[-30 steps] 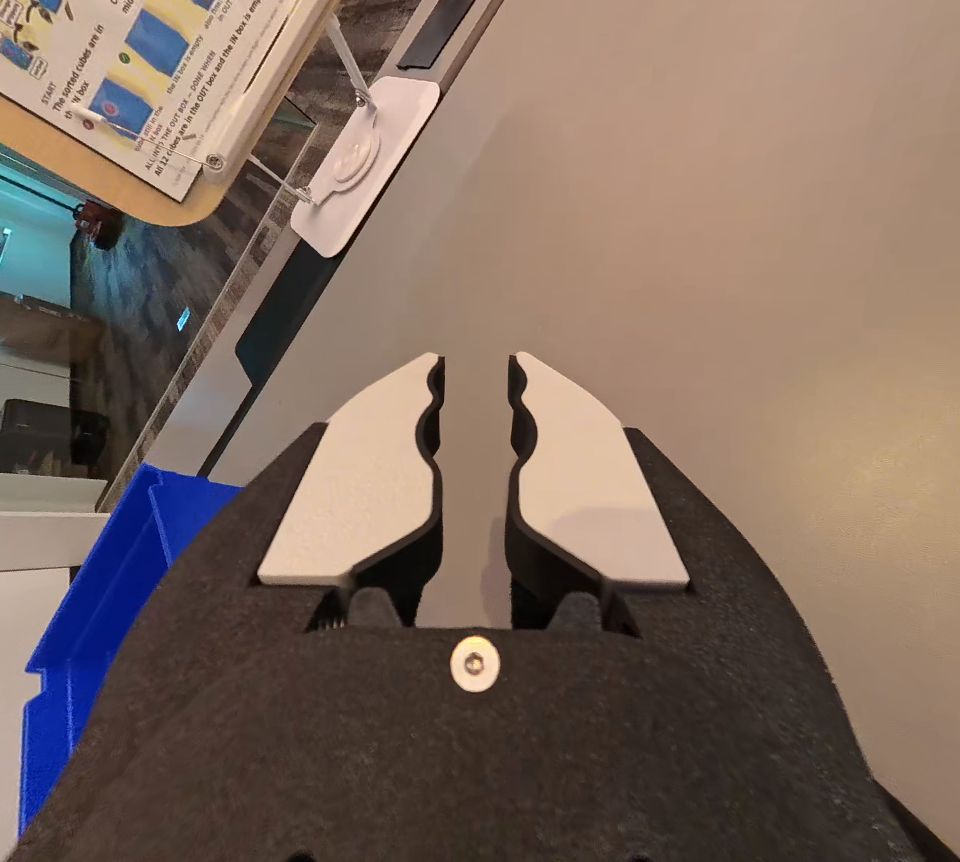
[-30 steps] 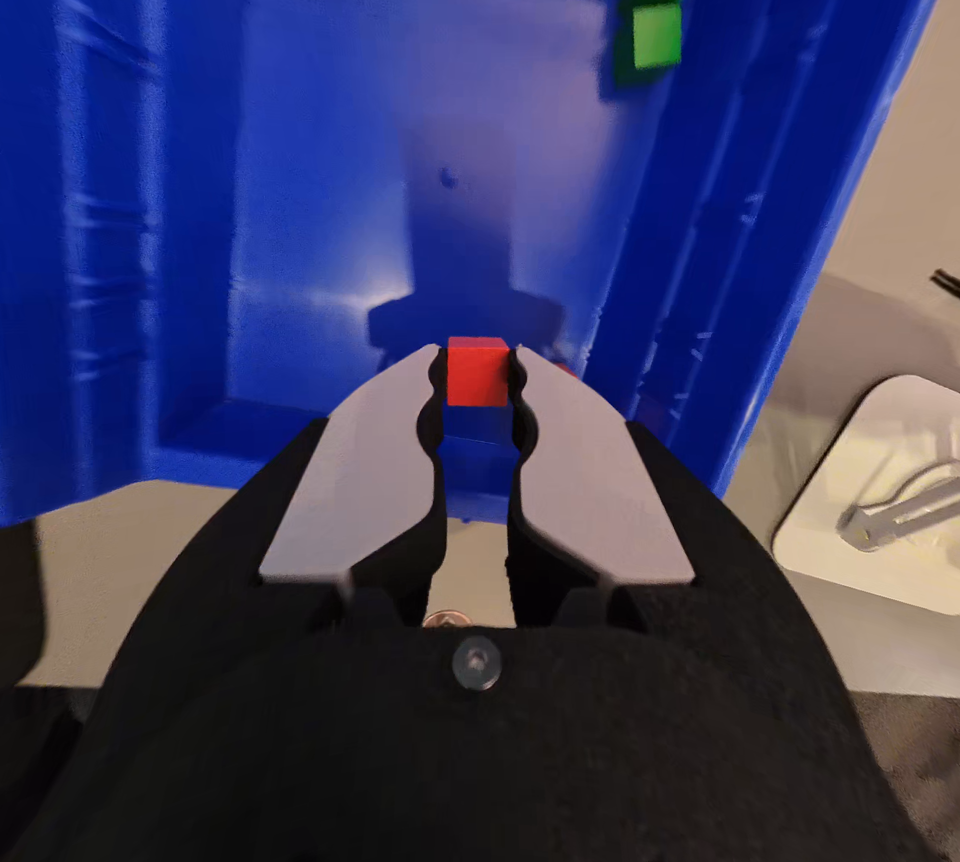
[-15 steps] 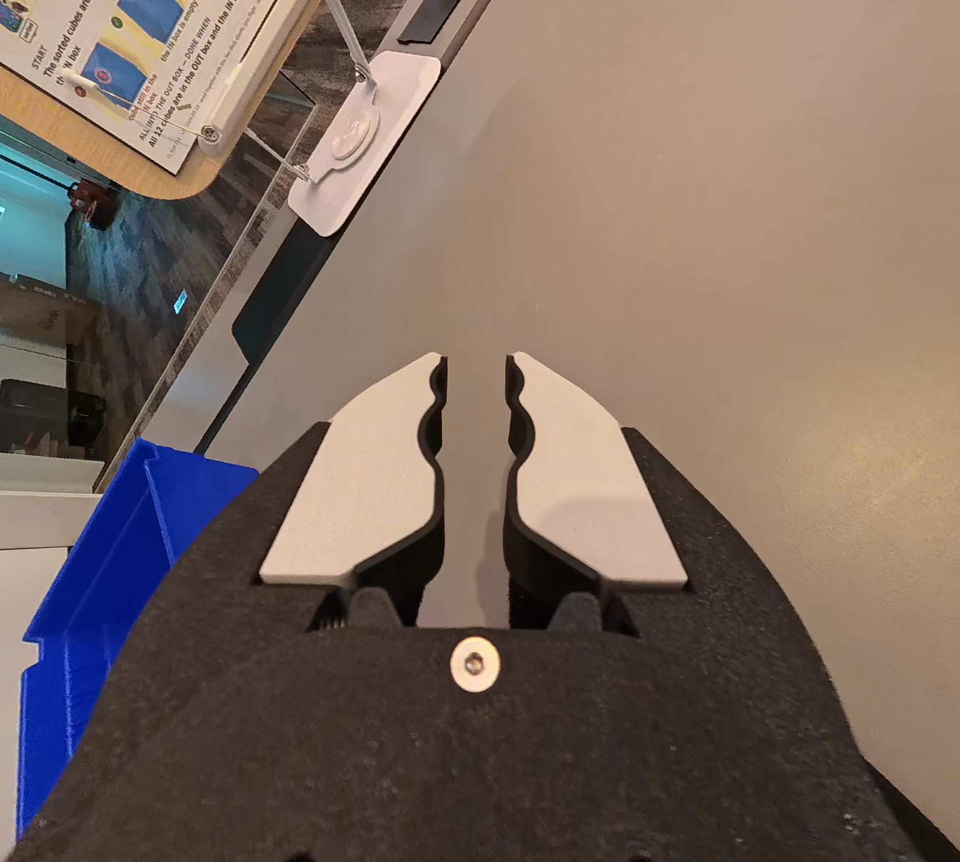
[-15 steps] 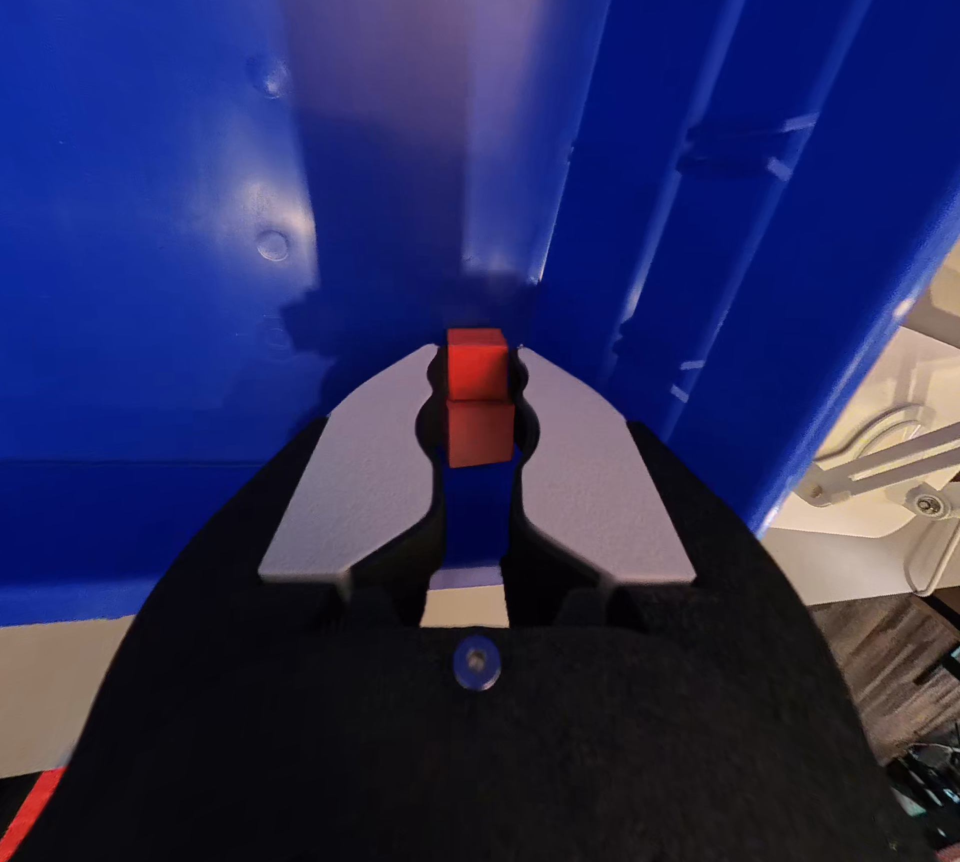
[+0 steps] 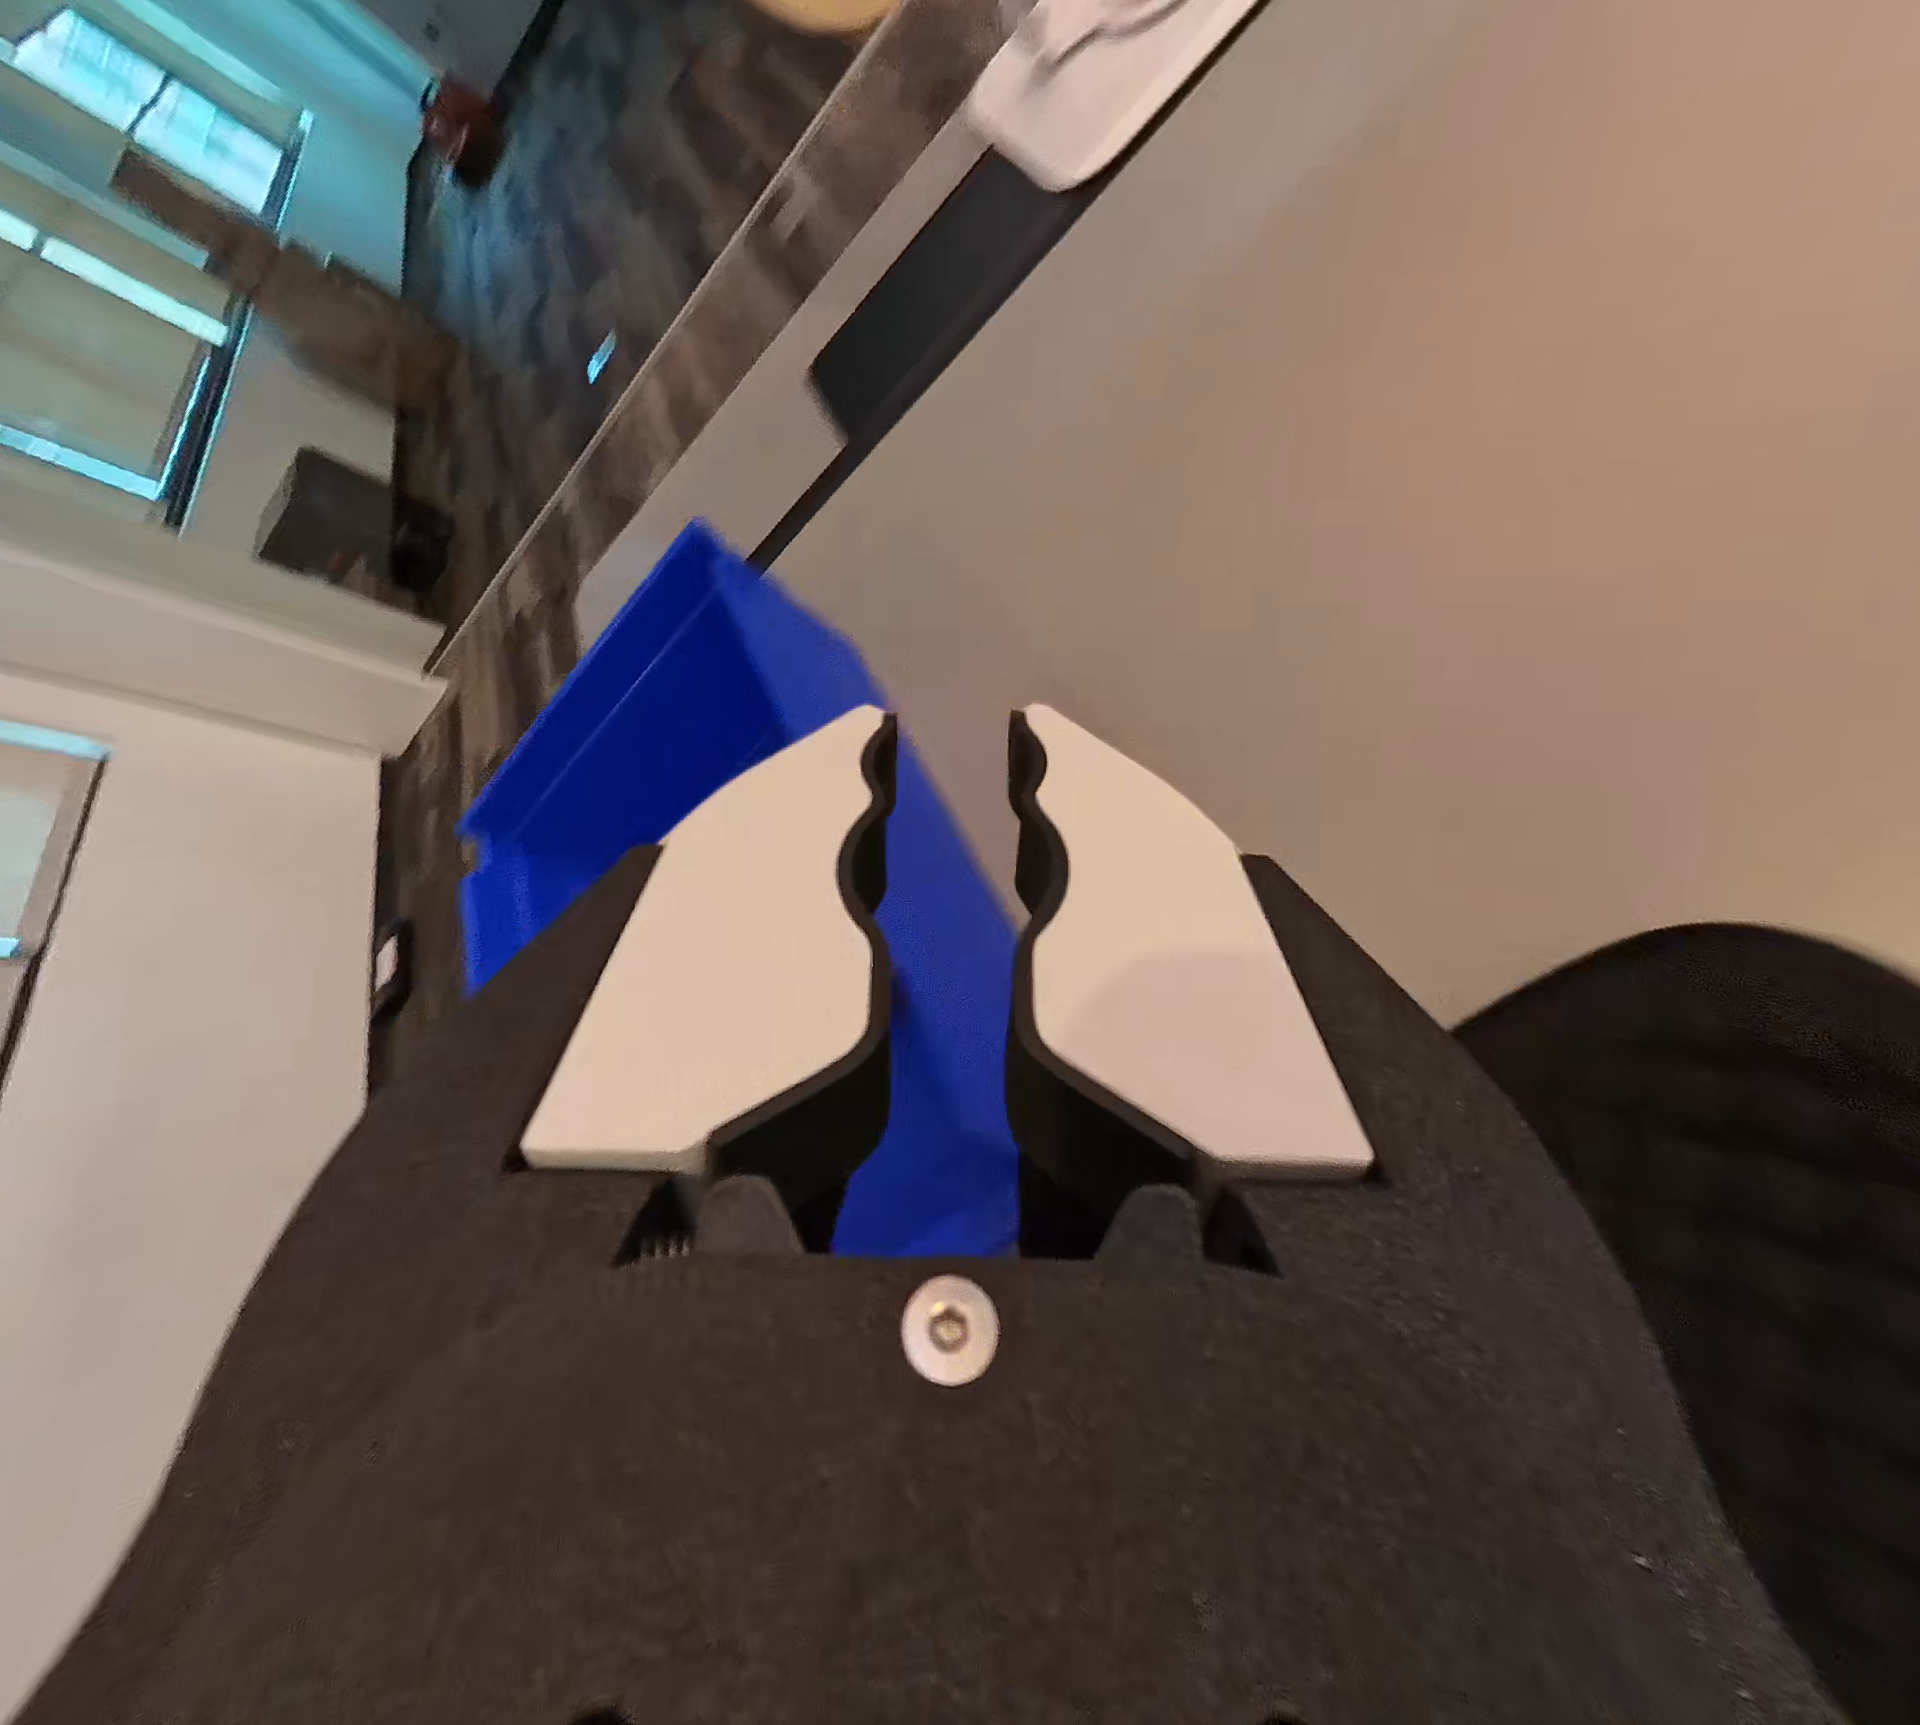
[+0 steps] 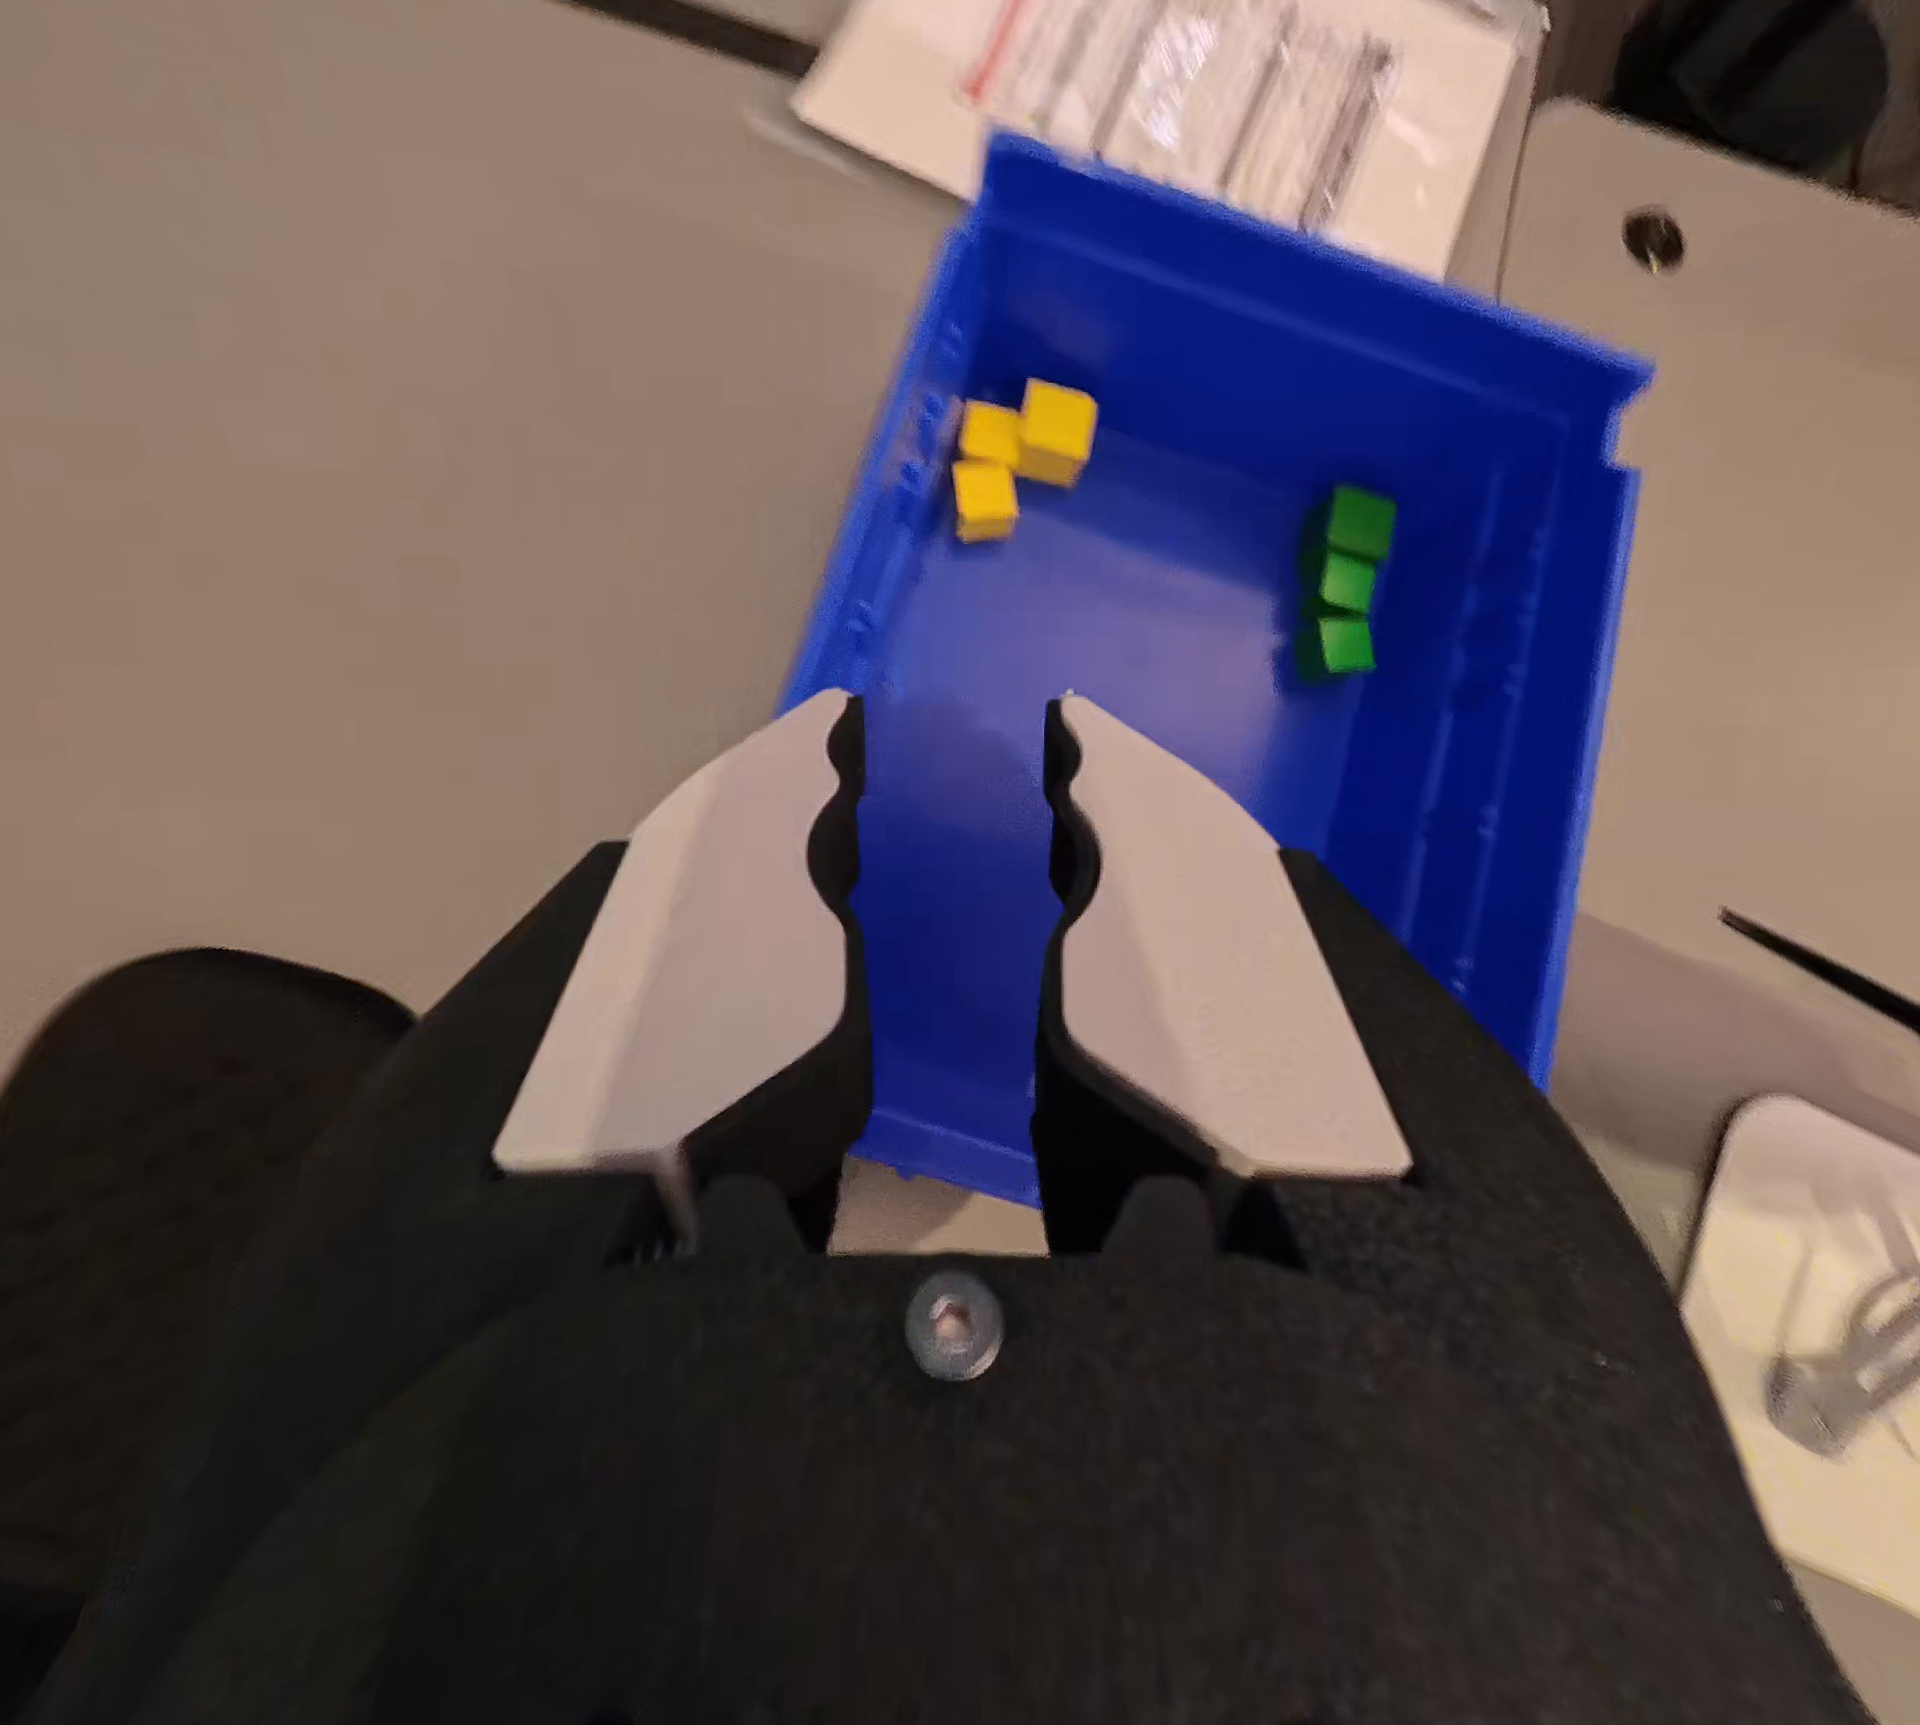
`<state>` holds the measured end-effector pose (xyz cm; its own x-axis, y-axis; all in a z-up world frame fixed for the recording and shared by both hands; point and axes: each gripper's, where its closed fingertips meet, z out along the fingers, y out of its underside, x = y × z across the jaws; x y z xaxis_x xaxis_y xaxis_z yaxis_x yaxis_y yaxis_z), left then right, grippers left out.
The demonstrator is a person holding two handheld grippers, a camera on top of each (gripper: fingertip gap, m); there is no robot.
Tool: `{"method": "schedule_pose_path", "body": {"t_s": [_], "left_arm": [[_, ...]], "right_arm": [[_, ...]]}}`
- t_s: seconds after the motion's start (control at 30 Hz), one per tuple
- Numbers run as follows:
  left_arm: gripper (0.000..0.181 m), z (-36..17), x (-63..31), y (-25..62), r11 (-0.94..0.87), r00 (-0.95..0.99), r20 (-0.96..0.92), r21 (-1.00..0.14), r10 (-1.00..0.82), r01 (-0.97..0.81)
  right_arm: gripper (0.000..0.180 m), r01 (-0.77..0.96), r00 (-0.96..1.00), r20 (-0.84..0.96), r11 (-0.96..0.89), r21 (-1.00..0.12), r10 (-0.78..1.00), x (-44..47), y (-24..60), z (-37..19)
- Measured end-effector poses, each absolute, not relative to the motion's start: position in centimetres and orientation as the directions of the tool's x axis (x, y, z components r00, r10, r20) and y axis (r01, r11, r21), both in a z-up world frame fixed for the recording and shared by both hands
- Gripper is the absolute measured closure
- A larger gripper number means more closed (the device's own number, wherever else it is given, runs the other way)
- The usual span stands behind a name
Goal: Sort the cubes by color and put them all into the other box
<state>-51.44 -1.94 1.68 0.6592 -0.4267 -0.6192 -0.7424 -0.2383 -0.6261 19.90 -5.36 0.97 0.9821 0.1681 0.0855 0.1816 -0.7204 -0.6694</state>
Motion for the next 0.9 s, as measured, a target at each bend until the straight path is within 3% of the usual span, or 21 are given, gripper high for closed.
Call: {"method": "schedule_pose_path", "body": {"t_s": [0.17, 0.33, 0.57, 0.7, 0.9], "left_arm": [[0.151, 1.7, -61.0, 1.0, -0.409, 0.664, -0.628, -0.525, -0.406, -0.746], [0.146, 0.1, -66.8, 2.7, -0.406, 0.573, -0.645, -0.409, -0.506, -0.817], [0.148, -4.6, -69.9, 4.9, -0.41, 0.497, -0.573, -0.285, -0.652, -0.866], [0.153, -8.5, -72.2, 6.3, -0.508, 0.483, -0.499, -0.095, -0.72, -0.856], [0.134, -11.9, -73.5, 7.5, -0.536, 0.482, -0.391, 0.034, -0.784, -0.843]], "right_arm": [[0.148, 0.221, 0.953, 0.03, -0.624, -0.749, 0.301, 13.7, -5.6, 3.1], [0.148, 0.258, 0.924, -0.002, -0.627, -0.735, 0.383, 10.3, -6.2, 2.0], [0.146, 0.242, 0.911, -0.062, -0.652, -0.718, 0.407, 8.6, -6.1, 1.2], [0.146, 0.233, 0.904, -0.091, -0.659, -0.715, 0.418, 7.7, -6.4, 0.9], [0.147, 0.253, 0.884, -0.125, -0.686, -0.682, 0.45, 6.5, -7.7, 0.2]]}}
